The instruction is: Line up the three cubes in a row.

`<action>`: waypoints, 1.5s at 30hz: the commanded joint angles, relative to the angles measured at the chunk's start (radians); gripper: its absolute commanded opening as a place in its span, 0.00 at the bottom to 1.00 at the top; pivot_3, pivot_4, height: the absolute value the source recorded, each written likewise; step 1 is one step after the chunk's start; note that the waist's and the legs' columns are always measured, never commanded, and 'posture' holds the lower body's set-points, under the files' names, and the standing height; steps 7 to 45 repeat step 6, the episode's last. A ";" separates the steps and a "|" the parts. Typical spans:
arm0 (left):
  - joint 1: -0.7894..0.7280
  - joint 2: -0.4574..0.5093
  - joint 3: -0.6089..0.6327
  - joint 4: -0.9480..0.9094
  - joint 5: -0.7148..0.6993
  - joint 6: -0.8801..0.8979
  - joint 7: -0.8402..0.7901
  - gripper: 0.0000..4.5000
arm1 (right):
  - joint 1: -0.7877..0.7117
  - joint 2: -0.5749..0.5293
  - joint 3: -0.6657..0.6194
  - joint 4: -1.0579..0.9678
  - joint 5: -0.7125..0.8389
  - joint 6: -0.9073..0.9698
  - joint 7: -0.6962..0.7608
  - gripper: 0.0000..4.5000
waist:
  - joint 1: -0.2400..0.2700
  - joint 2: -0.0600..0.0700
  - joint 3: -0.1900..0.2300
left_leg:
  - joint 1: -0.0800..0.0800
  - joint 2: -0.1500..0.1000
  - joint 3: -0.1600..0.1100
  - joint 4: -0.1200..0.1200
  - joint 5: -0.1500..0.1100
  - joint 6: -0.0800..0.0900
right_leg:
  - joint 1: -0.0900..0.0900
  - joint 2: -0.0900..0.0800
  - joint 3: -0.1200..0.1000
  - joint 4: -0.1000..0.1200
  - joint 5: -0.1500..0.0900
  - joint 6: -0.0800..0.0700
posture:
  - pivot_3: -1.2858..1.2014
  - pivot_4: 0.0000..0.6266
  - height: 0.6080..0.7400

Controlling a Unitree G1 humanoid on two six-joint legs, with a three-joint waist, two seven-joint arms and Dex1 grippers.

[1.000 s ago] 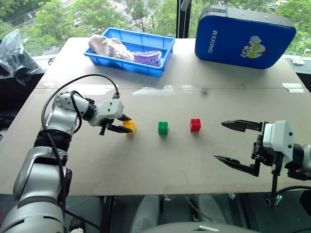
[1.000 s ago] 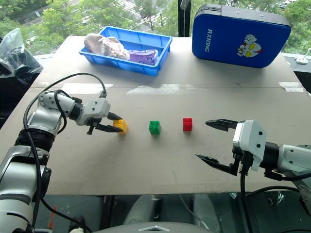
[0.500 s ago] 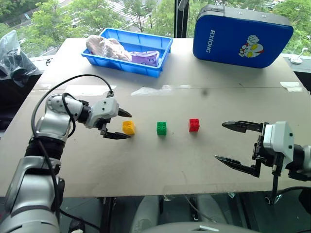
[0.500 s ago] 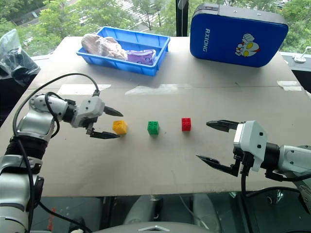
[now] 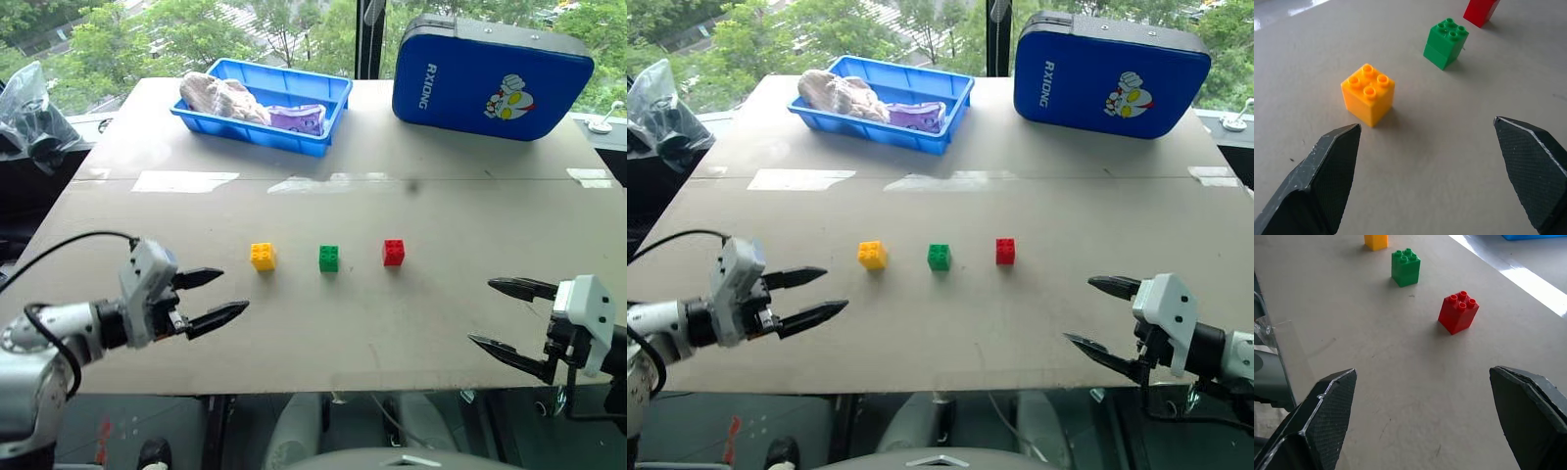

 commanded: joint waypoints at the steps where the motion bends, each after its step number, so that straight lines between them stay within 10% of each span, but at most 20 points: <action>1: 0.087 -0.029 0.068 -0.090 -0.026 -0.027 0.036 0.99 | 0.042 0.013 -0.082 0.019 0.001 -0.041 0.044 1.00 | 0.005 0.000 0.000 | 0.001 0.000 0.000 0.000 0.000 0.000 | 0.001 0.000 0.000 0.000 0.000 0.000 | 0.52 0.24 1.00; 45: 0.214 -0.086 0.084 -0.119 -0.031 -0.096 0.048 0.99 | 0.081 0.018 -0.116 0.066 -0.007 -0.070 0.090 1.00 | 0.007 0.001 -0.001 | 0.009 0.000 0.001 -0.001 0.000 0.000 | 0.009 -0.001 0.001 -0.002 0.000 -0.001 | 0.52 0.24 1.00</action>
